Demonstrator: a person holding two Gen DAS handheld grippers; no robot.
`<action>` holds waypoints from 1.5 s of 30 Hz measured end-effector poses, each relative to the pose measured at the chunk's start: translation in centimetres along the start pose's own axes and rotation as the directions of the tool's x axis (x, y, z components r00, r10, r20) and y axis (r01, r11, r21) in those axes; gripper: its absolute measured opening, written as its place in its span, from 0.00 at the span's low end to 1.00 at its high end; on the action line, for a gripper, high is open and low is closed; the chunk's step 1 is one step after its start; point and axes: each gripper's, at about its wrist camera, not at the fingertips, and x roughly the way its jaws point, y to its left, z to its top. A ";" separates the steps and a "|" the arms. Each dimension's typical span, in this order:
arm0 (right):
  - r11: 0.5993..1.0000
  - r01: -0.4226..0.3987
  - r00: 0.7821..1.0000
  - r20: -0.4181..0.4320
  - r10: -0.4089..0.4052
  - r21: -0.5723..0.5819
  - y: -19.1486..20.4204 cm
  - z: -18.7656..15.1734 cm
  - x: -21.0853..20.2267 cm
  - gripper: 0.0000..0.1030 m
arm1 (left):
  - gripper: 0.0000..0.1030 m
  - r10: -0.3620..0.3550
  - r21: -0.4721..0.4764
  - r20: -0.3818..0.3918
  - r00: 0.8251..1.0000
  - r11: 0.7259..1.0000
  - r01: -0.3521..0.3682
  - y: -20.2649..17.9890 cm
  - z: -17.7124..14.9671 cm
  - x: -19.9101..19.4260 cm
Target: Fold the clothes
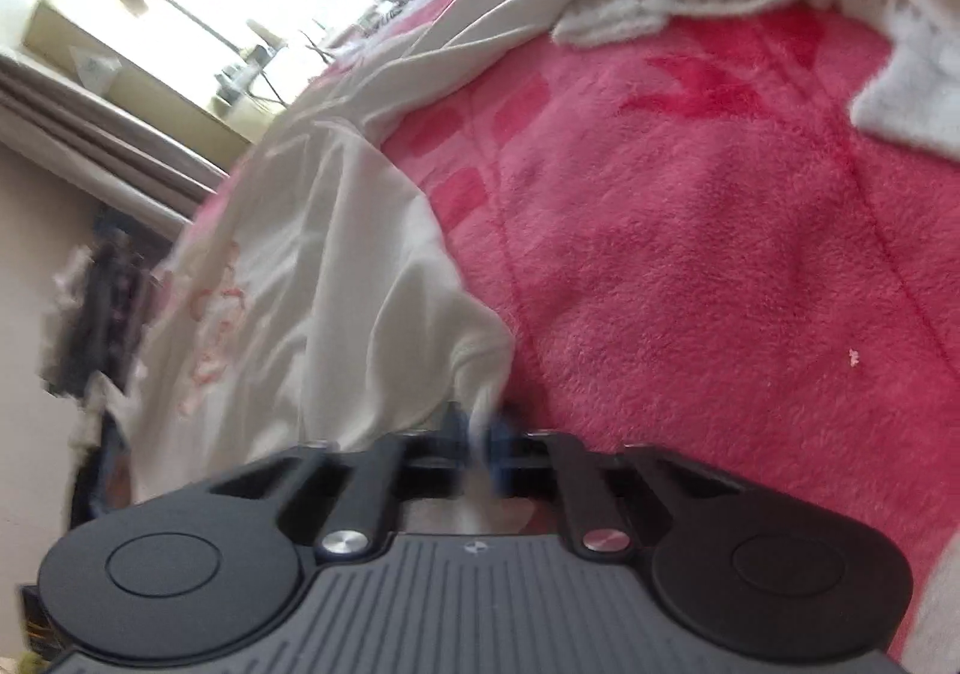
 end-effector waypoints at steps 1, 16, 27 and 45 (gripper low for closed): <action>0.999 0.023 1.000 0.016 -0.023 -0.027 0.8 -0.1 -0.6 0.07 | 0.04 0.018 0.030 0.015 1.000 0.999 -0.019 -0.5 0.0 -0.3; 0.971 0.228 0.973 0.001 -0.229 0.064 1.3 -7.8 -11.4 0.06 | 0.04 0.024 0.203 -0.170 0.985 0.979 0.011 -1.2 -1.1 -3.6; 0.943 0.302 0.951 -0.115 -0.287 0.140 -0.5 -13.5 -13.5 0.06 | 0.04 0.074 0.296 -0.341 0.937 0.955 0.032 0.5 -2.8 -0.5; 0.874 0.425 0.895 0.038 -0.445 0.234 1.9 -13.4 -18.3 0.40 | 0.37 0.160 0.132 -0.176 0.971 0.982 -0.138 3.1 -0.4 -8.9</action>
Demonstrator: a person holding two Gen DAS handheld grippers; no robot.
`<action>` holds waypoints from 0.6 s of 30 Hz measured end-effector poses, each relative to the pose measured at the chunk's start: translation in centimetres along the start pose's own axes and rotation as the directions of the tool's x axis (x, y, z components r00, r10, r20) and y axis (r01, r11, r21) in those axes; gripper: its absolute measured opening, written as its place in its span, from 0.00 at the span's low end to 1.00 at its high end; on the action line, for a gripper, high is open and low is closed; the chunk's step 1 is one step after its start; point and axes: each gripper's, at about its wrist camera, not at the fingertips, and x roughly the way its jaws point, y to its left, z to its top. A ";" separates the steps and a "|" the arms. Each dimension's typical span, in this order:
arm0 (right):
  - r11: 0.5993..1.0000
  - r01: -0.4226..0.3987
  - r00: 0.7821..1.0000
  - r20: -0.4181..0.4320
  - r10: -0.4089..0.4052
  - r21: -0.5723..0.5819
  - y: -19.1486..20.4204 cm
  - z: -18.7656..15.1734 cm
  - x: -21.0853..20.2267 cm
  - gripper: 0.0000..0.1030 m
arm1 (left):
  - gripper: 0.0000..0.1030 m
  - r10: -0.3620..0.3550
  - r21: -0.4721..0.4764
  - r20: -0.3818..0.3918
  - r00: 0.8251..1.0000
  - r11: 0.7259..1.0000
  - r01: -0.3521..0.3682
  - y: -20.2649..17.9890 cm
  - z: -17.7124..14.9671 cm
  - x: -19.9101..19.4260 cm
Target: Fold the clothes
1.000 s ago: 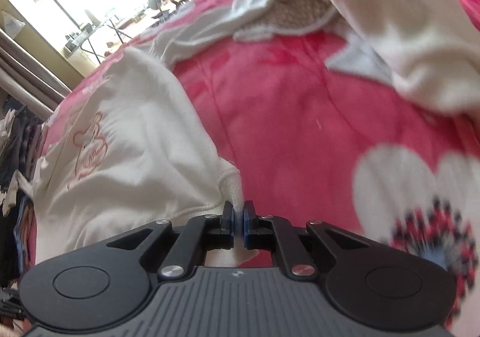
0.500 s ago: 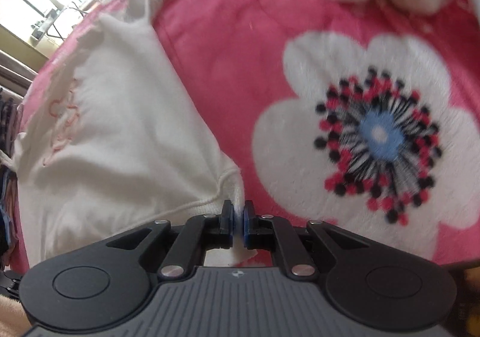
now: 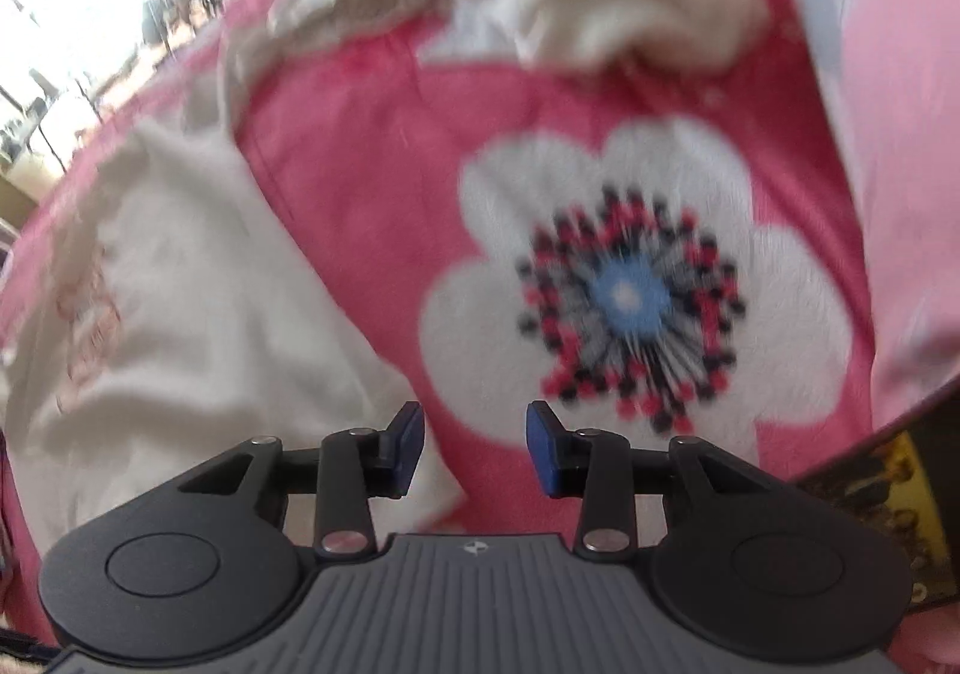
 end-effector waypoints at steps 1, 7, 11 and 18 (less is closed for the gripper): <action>1.000 -0.016 0.999 0.029 0.017 -0.017 1.1 0.3 -0.3 0.40 | 0.37 0.024 -0.008 0.049 0.999 1.000 -0.024 0.3 0.5 -1.0; 0.966 -0.233 0.964 0.100 0.245 -0.116 9.4 1.5 0.2 0.40 | 0.37 0.194 -0.140 0.352 0.916 0.978 -0.154 2.5 3.8 -6.4; 0.924 -0.367 0.925 0.059 0.374 -0.108 14.4 0.9 2.7 0.40 | 0.38 0.292 -0.171 0.485 0.825 0.956 -0.238 2.7 5.0 -9.9; 0.817 -0.576 0.817 -0.040 0.575 -0.024 22.4 -1.3 7.0 0.42 | 0.48 0.438 -0.339 0.567 0.697 0.896 -0.287 6.5 6.2 -15.1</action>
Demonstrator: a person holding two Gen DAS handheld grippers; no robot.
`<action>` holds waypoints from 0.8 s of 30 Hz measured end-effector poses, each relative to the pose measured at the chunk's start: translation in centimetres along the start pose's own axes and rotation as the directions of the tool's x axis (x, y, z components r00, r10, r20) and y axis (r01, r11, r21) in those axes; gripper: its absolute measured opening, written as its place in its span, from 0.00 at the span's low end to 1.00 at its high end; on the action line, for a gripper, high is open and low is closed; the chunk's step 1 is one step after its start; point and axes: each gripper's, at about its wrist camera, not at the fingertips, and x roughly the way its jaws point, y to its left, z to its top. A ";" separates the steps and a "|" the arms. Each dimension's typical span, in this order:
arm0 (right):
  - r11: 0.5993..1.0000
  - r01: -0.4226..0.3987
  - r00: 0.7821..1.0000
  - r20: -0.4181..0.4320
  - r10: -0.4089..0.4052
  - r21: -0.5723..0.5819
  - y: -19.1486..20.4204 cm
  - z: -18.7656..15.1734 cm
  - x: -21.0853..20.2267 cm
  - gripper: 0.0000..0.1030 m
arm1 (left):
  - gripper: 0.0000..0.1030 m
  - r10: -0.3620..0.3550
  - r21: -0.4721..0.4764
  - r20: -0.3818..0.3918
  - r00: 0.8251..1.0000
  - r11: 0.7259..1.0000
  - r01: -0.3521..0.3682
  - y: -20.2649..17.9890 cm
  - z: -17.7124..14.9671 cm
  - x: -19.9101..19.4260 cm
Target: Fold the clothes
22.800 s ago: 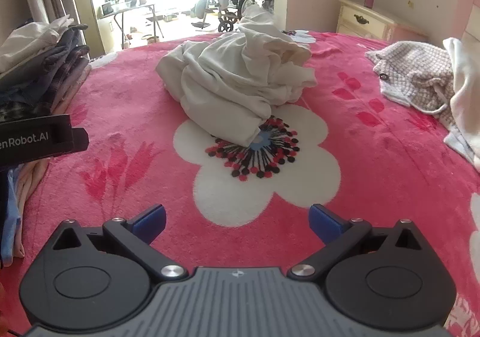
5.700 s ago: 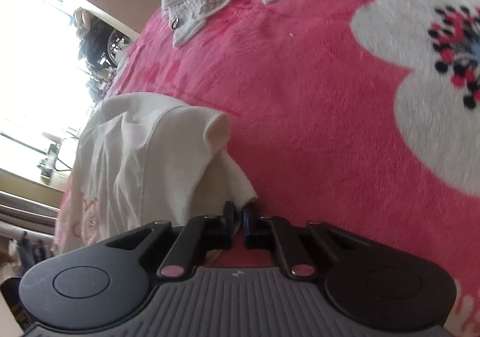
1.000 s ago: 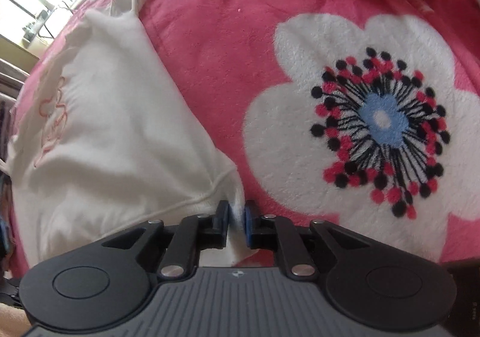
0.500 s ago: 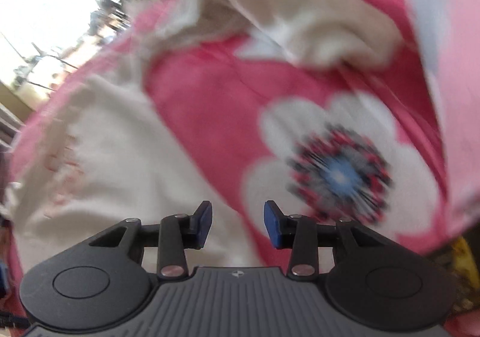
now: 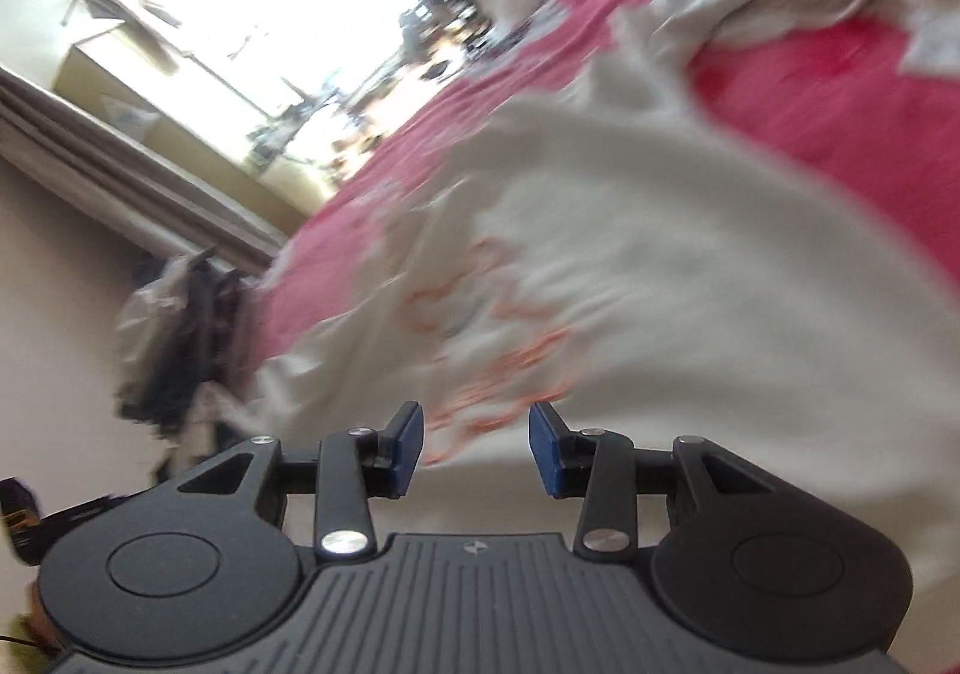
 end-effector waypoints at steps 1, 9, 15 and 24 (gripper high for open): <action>0.999 -0.041 0.999 -0.013 0.042 0.014 0.6 -0.3 1.2 0.42 | 0.48 0.021 -0.032 0.014 1.000 0.999 -0.021 0.7 0.5 0.1; 0.926 -0.377 0.892 -0.260 0.369 0.021 11.6 -1.9 16.8 0.42 | 0.48 0.062 -0.266 0.063 0.996 0.963 -0.043 6.2 2.8 2.3; 0.901 -0.433 0.830 -0.386 0.403 0.008 20.3 -3.3 28.4 0.42 | 0.48 0.050 -0.333 0.046 0.998 0.942 -0.032 8.1 2.7 3.7; 0.915 -0.389 0.841 -0.446 0.307 -0.104 24.0 -5.3 34.0 0.17 | 0.47 -0.015 -0.312 0.025 1.000 0.950 0.022 9.1 2.7 5.2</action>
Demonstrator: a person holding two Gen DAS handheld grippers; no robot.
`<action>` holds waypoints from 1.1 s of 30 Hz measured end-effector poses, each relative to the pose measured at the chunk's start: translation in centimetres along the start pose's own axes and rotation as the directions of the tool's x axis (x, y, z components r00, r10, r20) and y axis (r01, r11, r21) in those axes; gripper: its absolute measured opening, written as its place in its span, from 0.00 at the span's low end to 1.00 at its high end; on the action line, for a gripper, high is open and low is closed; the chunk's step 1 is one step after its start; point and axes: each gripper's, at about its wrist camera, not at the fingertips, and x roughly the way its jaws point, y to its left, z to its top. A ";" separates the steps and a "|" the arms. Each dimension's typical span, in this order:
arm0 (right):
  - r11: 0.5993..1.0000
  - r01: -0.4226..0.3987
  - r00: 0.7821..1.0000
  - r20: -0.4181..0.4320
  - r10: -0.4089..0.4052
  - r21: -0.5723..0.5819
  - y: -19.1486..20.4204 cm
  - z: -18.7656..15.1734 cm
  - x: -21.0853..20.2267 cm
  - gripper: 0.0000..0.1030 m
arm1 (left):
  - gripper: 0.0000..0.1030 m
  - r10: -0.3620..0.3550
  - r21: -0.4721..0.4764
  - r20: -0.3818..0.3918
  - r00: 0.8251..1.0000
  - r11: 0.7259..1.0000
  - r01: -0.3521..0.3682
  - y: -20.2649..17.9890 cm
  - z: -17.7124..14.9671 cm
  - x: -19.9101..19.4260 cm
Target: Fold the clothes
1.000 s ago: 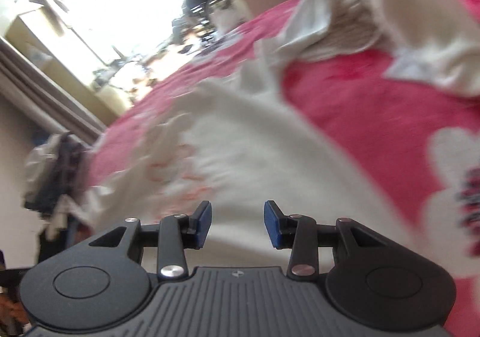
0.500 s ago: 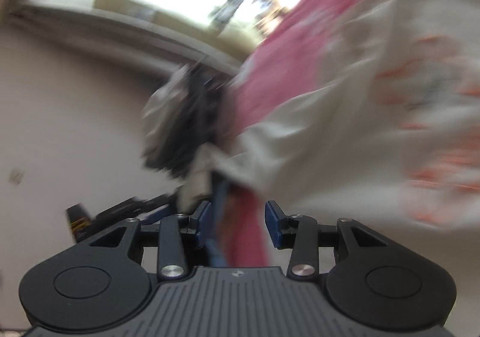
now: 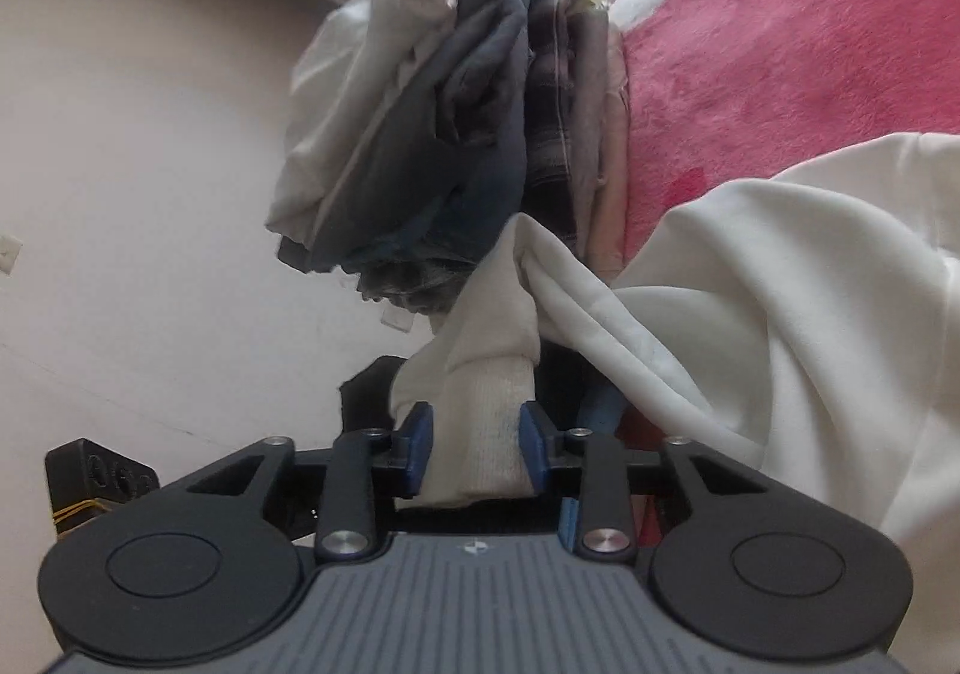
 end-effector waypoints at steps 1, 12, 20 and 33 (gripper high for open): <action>1.000 0.001 1.000 0.002 -0.001 -0.004 -0.1 0.0 0.0 0.13 | 0.47 -0.002 0.004 -0.002 1.000 1.000 0.002 -0.1 0.0 0.2; 0.994 -0.082 0.995 0.066 0.078 0.065 -1.5 -1.5 -3.3 0.03 | 0.02 0.024 0.099 0.093 0.995 0.995 -0.033 -4.0 -0.5 -1.8; 0.984 -0.063 0.976 0.217 0.027 0.165 -6.7 -5.8 -15.3 0.04 | 0.02 -0.129 0.370 0.247 0.960 0.929 0.030 -11.9 1.2 -10.5; 0.939 -0.043 0.952 0.298 -0.065 0.342 -14.2 -15.1 -25.3 0.05 | 0.02 -0.026 0.560 0.338 0.941 0.809 -0.179 -18.9 5.7 -22.1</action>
